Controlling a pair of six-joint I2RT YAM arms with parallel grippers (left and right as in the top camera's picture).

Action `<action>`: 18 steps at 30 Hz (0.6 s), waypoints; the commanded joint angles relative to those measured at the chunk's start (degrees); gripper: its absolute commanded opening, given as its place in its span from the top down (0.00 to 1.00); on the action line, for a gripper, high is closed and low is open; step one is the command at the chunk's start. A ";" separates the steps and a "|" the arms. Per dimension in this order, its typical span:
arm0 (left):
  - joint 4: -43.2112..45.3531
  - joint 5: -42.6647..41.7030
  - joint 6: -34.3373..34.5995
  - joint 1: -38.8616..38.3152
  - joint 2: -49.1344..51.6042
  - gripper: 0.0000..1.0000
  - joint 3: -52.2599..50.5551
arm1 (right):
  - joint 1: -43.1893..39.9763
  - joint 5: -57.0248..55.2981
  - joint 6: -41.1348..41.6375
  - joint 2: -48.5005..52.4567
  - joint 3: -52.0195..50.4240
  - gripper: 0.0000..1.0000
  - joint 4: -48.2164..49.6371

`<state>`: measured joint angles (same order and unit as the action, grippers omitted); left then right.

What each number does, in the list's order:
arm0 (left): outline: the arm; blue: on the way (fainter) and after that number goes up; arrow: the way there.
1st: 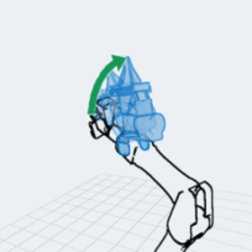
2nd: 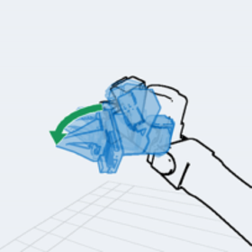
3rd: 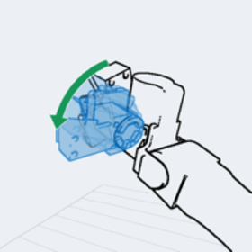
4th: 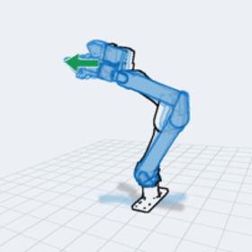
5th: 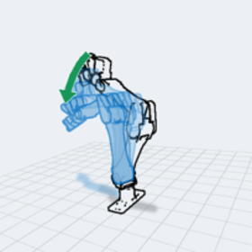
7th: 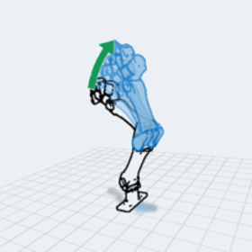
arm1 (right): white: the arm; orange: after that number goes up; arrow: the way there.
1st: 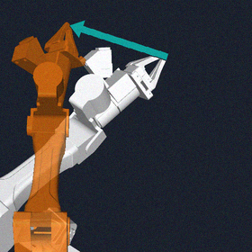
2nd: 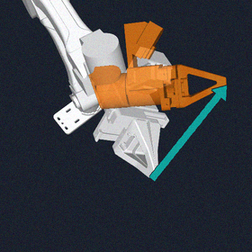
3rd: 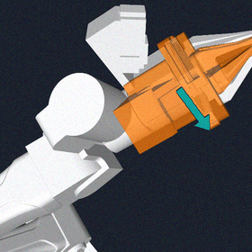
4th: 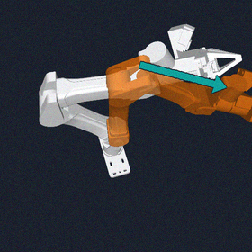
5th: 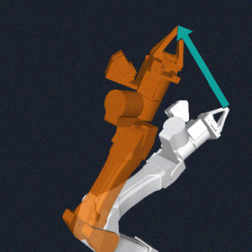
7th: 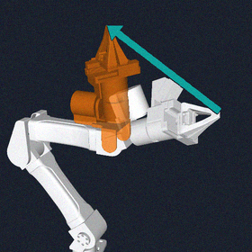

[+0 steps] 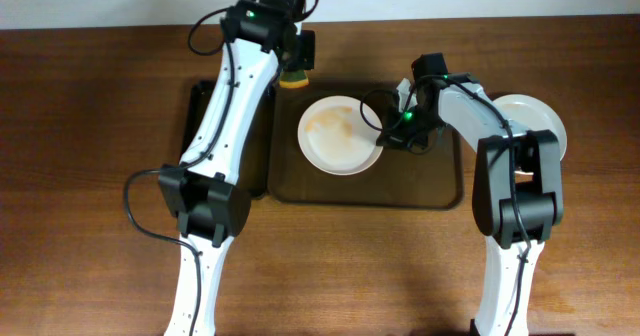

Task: Clean dirty plates on tray and stack at the side
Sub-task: 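Lift the sponge away and carry the plate right to stack it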

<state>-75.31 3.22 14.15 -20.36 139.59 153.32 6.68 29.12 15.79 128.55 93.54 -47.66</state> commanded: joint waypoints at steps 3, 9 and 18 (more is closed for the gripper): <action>-3.91 -6.05 -1.16 5.03 -0.42 1.00 2.54 | -1.49 -15.10 0.98 -15.30 -0.96 0.96 -5.18; -4.26 -6.05 -1.16 6.38 -0.42 1.00 2.51 | -6.67 -35.06 3.13 -33.92 -0.96 0.96 -16.68; -4.04 -6.03 -1.16 6.38 -0.42 1.00 2.51 | 6.01 -76.59 8.31 -40.06 -1.03 0.96 -21.42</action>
<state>-79.55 -2.20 13.91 -14.02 139.61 154.65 6.35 -28.95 19.42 88.82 92.33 -68.71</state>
